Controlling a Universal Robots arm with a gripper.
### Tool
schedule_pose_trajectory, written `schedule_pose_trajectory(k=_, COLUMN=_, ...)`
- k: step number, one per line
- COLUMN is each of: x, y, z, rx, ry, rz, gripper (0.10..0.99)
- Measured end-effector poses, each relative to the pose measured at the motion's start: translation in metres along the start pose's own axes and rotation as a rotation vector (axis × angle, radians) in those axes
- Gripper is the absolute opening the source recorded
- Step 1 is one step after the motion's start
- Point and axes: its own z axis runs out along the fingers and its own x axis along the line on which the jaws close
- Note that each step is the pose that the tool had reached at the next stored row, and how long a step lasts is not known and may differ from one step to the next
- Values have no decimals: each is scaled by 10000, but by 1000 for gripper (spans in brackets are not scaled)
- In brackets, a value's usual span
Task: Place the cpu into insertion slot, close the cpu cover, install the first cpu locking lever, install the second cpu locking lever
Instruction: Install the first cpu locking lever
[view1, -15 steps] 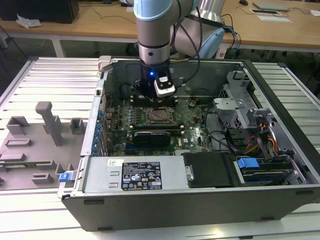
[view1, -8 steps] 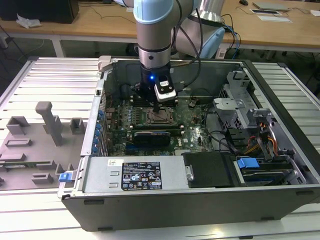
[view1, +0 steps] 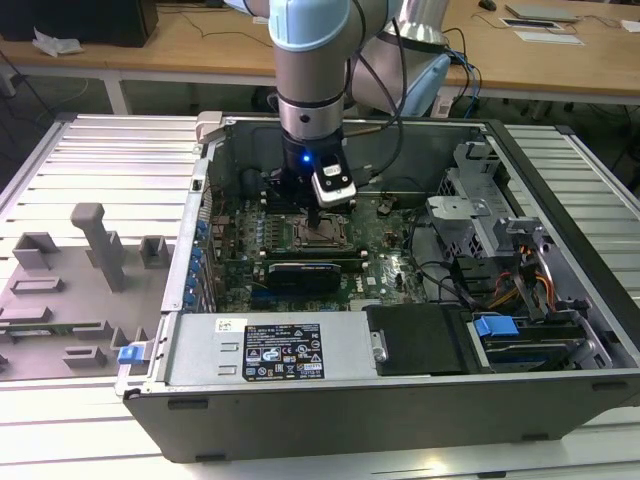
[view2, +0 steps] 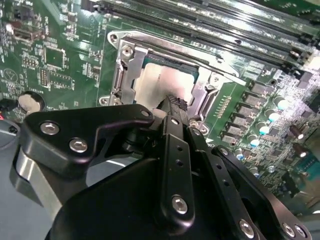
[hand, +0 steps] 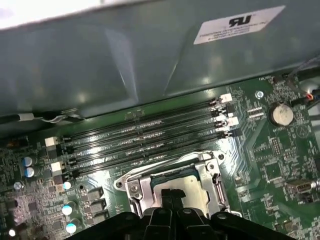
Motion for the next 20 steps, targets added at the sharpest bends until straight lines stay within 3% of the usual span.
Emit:
schedule_pose_trajectory(k=3, x=-69, y=15, z=21, rx=-43, ry=63, rz=-716, gripper=106)
schedule_pose_trajectory(k=4, x=-76, y=16, z=23, rx=3, ry=72, rz=-799, gripper=106)
schedule_pose_trajectory(k=6, x=-79, y=5, z=23, rx=192, ry=45, rz=-854, gripper=106)
schedule_pose_trajectory(k=8, x=-84, y=-14, z=21, rx=447, ry=2, rz=-916, gripper=106)
schedule_pose_trajectory(k=13, x=-83, y=-16, z=9, rx=406, ry=45, rz=-1683, gripper=106)
schedule_pose_trajectory(k=16, x=-93, y=-3, z=-127, rx=400, ry=50, rz=-1760, gripper=106)
schedule_pose_trajectory(k=20, x=-96, y=1, z=-168, rx=396, ry=49, rz=-1769, gripper=106)
